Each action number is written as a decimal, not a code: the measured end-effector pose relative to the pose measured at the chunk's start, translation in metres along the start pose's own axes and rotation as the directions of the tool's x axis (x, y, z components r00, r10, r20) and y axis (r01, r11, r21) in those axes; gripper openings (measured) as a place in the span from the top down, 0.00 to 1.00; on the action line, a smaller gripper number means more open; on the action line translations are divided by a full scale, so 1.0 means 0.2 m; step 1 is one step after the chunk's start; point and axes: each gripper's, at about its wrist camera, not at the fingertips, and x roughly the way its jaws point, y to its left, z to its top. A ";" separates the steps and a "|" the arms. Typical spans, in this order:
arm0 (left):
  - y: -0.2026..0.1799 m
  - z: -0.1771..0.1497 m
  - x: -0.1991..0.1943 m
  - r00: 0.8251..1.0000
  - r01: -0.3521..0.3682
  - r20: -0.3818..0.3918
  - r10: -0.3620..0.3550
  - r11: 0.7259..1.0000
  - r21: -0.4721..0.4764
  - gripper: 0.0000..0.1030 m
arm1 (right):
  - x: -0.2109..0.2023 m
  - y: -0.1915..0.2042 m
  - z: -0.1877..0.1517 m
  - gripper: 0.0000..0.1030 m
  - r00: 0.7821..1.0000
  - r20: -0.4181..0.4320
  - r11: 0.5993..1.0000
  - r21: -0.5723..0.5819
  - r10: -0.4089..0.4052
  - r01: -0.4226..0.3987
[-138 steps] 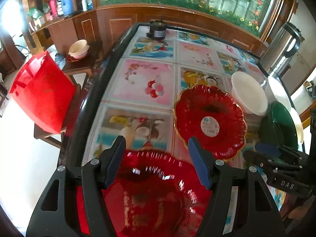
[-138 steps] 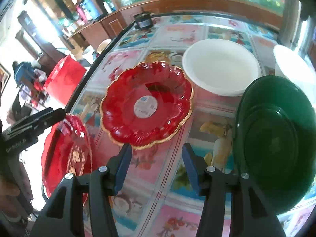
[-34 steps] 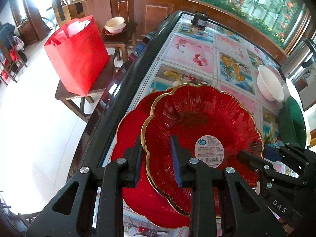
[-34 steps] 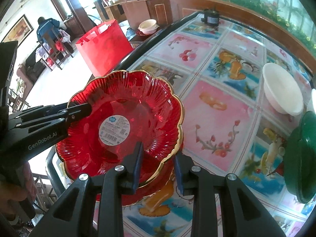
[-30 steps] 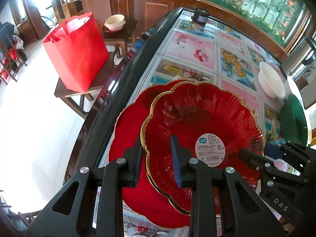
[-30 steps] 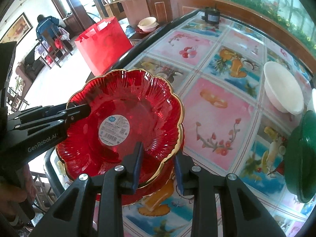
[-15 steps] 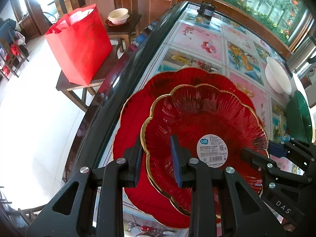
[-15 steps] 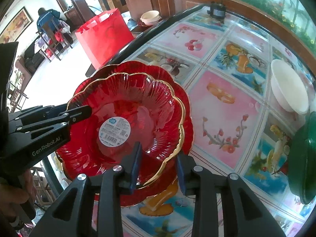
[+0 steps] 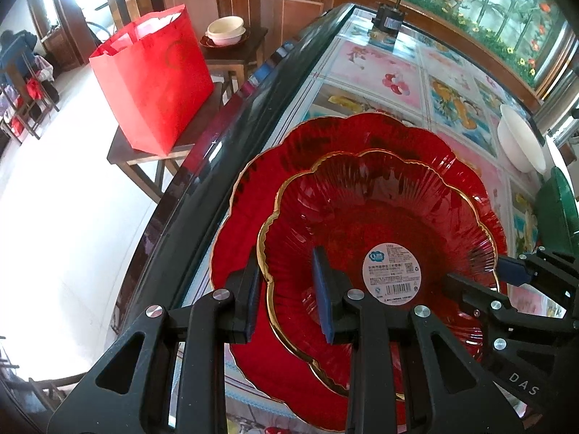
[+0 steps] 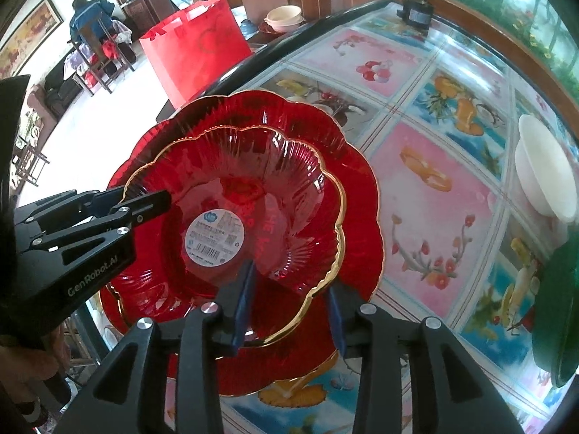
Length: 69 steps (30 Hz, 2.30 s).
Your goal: Organize plates and bowls
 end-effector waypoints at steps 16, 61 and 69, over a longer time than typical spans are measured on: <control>-0.05 -0.03 0.01 0.999 -0.007 0.045 0.004 0.998 0.060 0.64 | -0.05 -0.01 -0.03 0.49 0.993 -0.055 0.995 0.008 0.104 -0.103; -0.49 0.26 -0.32 0.965 0.062 0.234 -0.117 0.971 0.230 0.40 | -0.45 -0.34 -0.10 0.24 0.994 0.112 0.990 0.138 0.016 -0.032; -0.67 0.27 -0.33 0.960 0.105 0.220 -0.173 0.952 0.286 0.40 | -0.55 -0.45 -0.14 0.22 0.987 0.154 0.982 0.187 -0.040 0.011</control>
